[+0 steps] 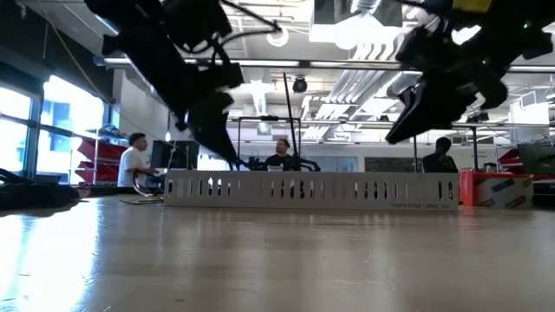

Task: Ziptie cables
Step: Insert the white cable duct cover into the white cable duct, then return to Home Position

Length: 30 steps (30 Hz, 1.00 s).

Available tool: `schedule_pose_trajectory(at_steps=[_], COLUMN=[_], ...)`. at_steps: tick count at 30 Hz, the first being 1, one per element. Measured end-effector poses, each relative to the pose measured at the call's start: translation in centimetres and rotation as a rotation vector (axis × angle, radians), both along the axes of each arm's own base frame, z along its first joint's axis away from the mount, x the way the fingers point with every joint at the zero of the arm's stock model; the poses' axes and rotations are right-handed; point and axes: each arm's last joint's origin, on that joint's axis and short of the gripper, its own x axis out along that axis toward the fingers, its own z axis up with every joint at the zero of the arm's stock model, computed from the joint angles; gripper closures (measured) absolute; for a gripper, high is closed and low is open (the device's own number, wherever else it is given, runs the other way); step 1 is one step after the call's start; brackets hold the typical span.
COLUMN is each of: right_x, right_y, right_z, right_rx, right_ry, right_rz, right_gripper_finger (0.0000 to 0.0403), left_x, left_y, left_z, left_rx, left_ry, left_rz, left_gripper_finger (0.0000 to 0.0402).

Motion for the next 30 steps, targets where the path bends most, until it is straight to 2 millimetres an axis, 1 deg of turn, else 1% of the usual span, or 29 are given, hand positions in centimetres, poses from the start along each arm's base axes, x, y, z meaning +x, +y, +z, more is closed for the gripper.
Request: schedule_pose_trajectory(at_steps=[2,6,9,11,14,15,17,21,24,26,30], right_x=[-0.7,-2.1,-3.3,-4.1,-5.6,-6.2,-7.4,-9.5,-10.9,-11.5,-12.4], right_y=[-0.3,-2.0,-3.3,-4.0,-4.7,-4.8,-5.1,-5.0,-4.7,-4.6,-4.4], right_z=[0.8,2.6,3.7,4.4,5.0,4.7,4.1,2.5,1.3,0.8,-0.1], right_rx=[-0.017,-0.022,0.027,0.049,0.078,0.085,0.104,0.192,0.230,0.244,0.284], right_ry=[-0.014,-0.058,-0.090,-0.125,-0.202,-0.220,-0.274,-0.391,-0.470,-0.520,-0.634], right_rz=[0.006,-0.013,0.000,0.001,-0.004,-0.007,-0.030,-0.052,-0.041,-0.050,-0.070], right_gripper_finger=[0.0376,0.0376,0.0376,0.0376,0.0376,0.0376,0.0376,0.0376,0.0375,0.0375,0.0375], left_x=[-0.1,-1.6,-3.7,-5.7,-9.2,-10.4,-12.6,-15.6,-16.9,-17.8,-19.0], left_y=[0.0,0.1,0.2,0.6,1.4,1.6,1.9,2.3,2.7,3.0,3.5], left_z=[1.4,4.1,5.9,6.5,6.3,6.1,5.1,3.5,2.8,2.3,1.9], left_rx=[-0.004,-0.013,-0.017,-0.026,-0.056,-0.072,-0.098,-0.144,-0.149,-0.144,-0.125], left_ry=[-0.029,-0.072,-0.146,-0.198,-0.287,-0.331,-0.384,-0.521,-0.619,-0.651,-0.705], left_rz=[-0.003,-0.001,-0.001,0.023,0.099,0.120,0.147,0.157,0.169,0.179,0.163], left_gripper_finger=[0.0402,0.0402,0.0402,0.0402,0.0402,0.0402,0.0402,0.0402,0.0402,0.0402,0.0402])
